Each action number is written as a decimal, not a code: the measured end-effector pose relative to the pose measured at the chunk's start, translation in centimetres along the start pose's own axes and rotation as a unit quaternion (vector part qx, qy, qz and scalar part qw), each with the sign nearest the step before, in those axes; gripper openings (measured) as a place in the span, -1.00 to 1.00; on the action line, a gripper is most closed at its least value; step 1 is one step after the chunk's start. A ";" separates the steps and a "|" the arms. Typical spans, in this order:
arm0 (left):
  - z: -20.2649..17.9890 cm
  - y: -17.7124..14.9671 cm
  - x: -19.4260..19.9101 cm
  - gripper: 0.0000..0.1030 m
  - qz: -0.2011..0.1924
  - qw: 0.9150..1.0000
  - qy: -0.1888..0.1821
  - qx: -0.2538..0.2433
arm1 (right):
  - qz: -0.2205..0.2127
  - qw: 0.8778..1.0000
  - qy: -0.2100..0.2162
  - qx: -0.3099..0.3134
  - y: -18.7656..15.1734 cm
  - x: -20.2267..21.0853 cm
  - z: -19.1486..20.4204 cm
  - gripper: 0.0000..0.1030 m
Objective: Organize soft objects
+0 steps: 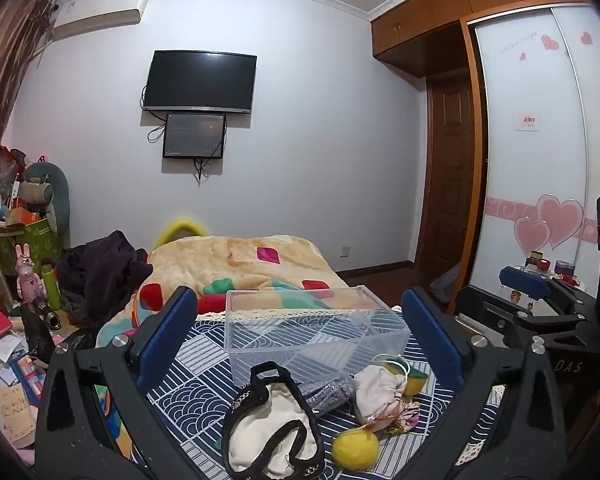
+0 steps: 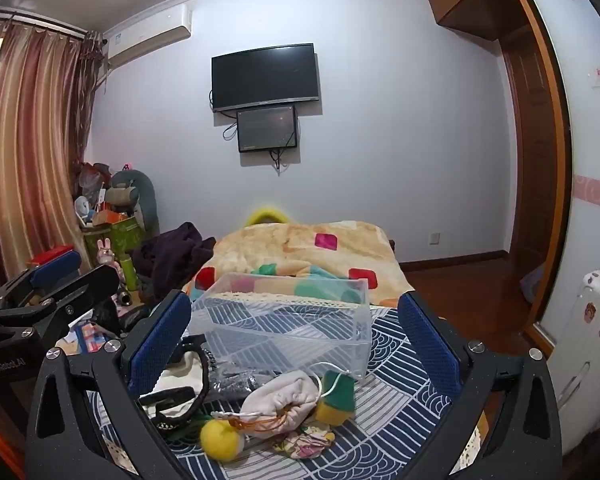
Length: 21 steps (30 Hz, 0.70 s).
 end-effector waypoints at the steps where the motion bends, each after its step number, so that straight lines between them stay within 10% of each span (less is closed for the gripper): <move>1: 0.0 0.0 0.0 1.00 0.000 1.000 0.000 0.000 | 0.000 1.000 0.000 0.000 0.0 0.0 0.0 1.00; 21: -0.6 0.3 0.6 1.00 -0.008 1.000 0.003 -0.004 | -0.005 1.000 0.005 -0.003 0.2 0.7 0.4 1.00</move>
Point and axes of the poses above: each gripper's, at about its wrist camera, not at the fingertips, and x roughly against the way its jaws point, z to its left, y to its top, the point moved 8 cm from there along -x, roughly the way its jaws point, and after that the axes turned 15 degrees about -x, right-handed, at the moved point
